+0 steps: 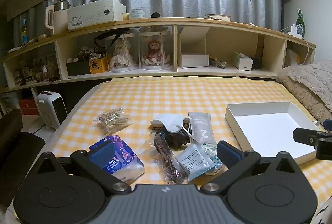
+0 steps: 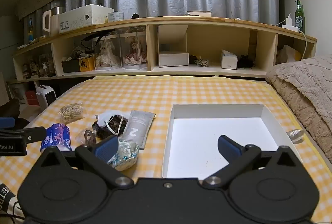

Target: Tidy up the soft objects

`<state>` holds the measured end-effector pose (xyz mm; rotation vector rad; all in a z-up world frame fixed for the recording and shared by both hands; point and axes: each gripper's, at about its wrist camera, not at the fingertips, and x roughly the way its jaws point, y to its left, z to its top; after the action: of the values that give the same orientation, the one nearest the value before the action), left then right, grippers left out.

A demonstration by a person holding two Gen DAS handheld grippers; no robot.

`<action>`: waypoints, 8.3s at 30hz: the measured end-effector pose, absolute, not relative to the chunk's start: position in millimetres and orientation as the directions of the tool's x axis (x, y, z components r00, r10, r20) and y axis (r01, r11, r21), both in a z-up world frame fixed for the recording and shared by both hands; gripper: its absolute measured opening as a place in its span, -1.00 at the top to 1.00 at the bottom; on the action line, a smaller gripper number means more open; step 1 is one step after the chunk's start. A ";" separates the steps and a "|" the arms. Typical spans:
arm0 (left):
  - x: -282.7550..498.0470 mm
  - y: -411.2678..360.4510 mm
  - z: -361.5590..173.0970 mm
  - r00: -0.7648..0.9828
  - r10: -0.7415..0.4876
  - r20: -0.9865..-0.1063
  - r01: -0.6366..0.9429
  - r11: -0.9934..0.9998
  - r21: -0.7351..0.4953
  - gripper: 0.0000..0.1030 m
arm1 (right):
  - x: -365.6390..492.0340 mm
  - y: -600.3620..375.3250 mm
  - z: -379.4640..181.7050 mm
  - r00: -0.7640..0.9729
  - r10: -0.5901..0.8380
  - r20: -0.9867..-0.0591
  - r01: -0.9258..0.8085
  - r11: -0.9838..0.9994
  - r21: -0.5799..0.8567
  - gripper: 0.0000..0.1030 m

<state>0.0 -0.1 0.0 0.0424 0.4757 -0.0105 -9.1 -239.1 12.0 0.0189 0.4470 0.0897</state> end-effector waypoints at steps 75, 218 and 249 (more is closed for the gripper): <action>0.1 0.2 0.1 0.885 -0.004 -0.466 0.020 0.999 0.028 -1.00 | -8.1 -239.2 10.7 0.895 0.084 -0.438 -0.078 0.996 0.032 -1.00; 218.5 -138.5 -9.6 0.692 -0.317 -0.649 0.170 0.945 -0.281 -0.28 | 163.0 -366.1 -2.6 0.770 0.176 -0.613 -0.069 0.978 0.195 0.06; 273.7 -199.2 -75.1 0.639 -0.318 -0.700 0.259 0.946 -0.193 -0.49 | 237.6 -389.7 -93.7 0.545 0.121 -0.830 -0.027 0.992 0.126 0.08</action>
<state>273.7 -199.2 -75.1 -0.0774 0.8133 -0.3296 237.6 -389.7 -93.7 0.1025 0.9916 0.0881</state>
